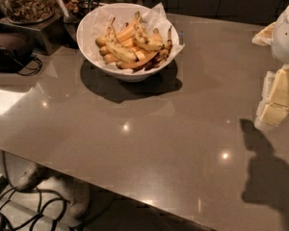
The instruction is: Pick banana from white bowl
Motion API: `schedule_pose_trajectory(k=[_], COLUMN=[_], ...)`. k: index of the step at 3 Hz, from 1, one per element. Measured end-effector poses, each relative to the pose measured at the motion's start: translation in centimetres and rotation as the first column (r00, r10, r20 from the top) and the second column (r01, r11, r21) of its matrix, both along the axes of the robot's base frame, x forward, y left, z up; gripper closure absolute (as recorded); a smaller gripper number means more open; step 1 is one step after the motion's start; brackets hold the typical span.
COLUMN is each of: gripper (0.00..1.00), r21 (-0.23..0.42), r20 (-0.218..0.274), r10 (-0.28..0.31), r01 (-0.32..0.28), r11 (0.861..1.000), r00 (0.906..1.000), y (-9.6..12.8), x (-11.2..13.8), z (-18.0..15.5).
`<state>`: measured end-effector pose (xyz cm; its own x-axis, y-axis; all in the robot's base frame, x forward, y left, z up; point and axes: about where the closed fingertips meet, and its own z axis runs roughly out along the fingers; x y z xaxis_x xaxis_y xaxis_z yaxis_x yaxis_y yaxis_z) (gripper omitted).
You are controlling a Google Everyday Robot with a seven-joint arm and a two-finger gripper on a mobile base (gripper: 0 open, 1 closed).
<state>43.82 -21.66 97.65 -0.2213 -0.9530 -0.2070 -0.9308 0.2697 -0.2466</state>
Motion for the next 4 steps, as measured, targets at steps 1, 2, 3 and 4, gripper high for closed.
schedule_pose_trajectory(k=[1, 2, 3, 4], gripper=[0.0, 0.0, 0.0, 0.0], r21=[0.0, 0.019, -0.015, -0.008], r20=[0.0, -0.03, -0.096, -0.082], r10=[0.0, -0.066, -0.143, -0.14], r01=[0.0, 0.067, 0.142, 0.14], r11=[1.0, 0.998, 0.99, 0.99], r00=[1.0, 0.9974, 0.985, 0.9867], y=[0.0, 0.3, 2.9, 3.4], x=[0.0, 1.2, 5.7, 6.2], z=[0.0, -0.4, -1.4, -1.3])
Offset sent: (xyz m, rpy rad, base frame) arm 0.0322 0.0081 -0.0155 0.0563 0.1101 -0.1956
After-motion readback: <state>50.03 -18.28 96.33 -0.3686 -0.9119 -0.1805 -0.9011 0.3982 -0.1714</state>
